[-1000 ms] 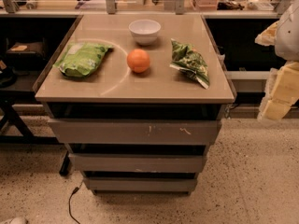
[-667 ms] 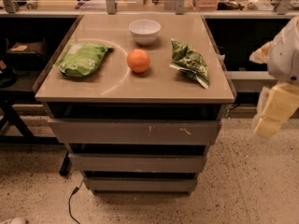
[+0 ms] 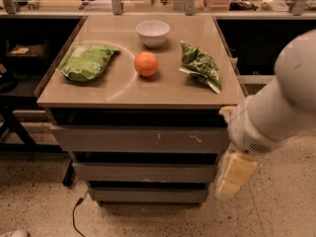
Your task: Open bottom drawer
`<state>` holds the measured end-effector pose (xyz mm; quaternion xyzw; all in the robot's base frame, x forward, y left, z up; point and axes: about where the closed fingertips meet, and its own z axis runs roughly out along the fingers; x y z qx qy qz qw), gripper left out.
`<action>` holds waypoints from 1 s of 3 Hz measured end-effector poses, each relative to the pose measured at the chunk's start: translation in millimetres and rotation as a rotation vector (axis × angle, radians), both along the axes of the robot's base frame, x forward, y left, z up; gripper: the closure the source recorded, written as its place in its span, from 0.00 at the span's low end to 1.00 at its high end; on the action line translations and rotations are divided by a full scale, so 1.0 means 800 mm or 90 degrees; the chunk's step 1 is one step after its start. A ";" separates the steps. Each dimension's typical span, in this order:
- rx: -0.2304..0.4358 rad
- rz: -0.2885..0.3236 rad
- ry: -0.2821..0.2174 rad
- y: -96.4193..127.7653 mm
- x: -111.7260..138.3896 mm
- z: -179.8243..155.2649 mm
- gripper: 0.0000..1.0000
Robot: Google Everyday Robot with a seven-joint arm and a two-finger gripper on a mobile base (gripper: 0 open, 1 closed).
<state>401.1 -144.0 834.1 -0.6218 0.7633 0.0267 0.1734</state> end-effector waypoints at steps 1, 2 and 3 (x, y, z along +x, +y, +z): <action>-0.007 0.004 0.017 0.004 -0.013 -0.039 0.00; -0.007 0.004 0.018 0.004 -0.014 -0.040 0.00; 0.044 0.005 0.064 0.032 -0.030 -0.100 0.00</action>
Offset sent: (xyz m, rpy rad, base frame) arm -0.0097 0.0046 -0.0313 -0.0093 0.0228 0.0075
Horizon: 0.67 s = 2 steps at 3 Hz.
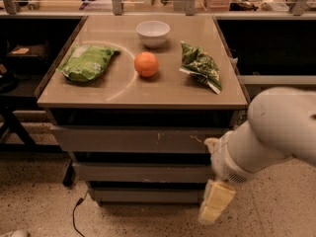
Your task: Open bottom drawer
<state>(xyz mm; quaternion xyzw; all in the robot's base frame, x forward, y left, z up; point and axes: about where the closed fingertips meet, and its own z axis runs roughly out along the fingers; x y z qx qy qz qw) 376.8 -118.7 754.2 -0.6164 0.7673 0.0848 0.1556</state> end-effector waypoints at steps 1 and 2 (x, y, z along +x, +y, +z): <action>0.060 0.010 0.068 0.056 -0.019 -0.112 0.00; 0.110 -0.008 0.085 0.101 -0.003 -0.211 0.00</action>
Offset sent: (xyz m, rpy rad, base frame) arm 0.0008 0.1135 -0.2518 0.2196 0.1967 -0.0228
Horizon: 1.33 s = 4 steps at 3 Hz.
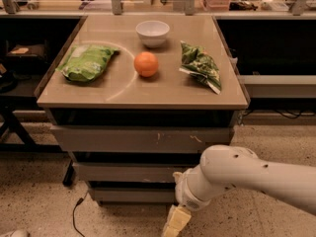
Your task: Open bottom drawer
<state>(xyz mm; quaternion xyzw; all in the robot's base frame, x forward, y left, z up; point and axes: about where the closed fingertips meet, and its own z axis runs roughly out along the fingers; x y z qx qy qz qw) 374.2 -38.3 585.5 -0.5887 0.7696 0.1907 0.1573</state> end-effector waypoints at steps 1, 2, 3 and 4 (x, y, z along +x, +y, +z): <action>-0.001 0.001 0.000 0.000 -0.001 0.001 0.00; 0.003 0.004 0.004 0.012 0.004 -0.035 0.00; 0.006 0.000 0.011 0.025 0.027 -0.117 0.00; 0.013 -0.011 0.014 0.024 0.054 -0.201 0.00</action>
Offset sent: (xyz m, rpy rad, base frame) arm 0.0101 0.0278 -0.0828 0.0190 0.0194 0.0133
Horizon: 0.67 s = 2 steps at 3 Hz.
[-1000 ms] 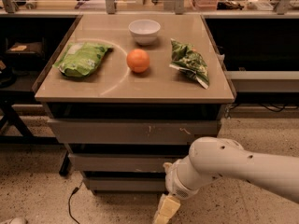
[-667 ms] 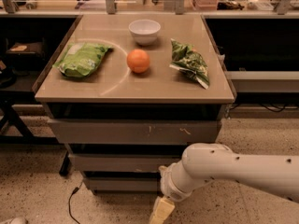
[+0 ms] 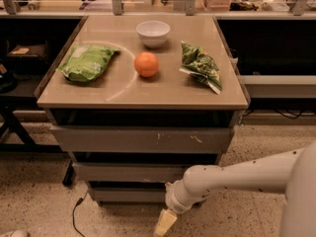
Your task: Open bottom drawer
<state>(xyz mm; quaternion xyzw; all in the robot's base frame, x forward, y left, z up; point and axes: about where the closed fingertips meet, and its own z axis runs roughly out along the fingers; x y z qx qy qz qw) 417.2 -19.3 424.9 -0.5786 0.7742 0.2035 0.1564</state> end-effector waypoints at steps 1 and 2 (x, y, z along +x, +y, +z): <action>0.000 -0.019 0.030 -0.011 0.010 -0.070 0.00; 0.003 -0.022 0.045 -0.009 0.003 -0.084 0.00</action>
Offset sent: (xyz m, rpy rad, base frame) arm 0.0075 -0.0076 -0.0498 0.0003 0.0412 -0.0270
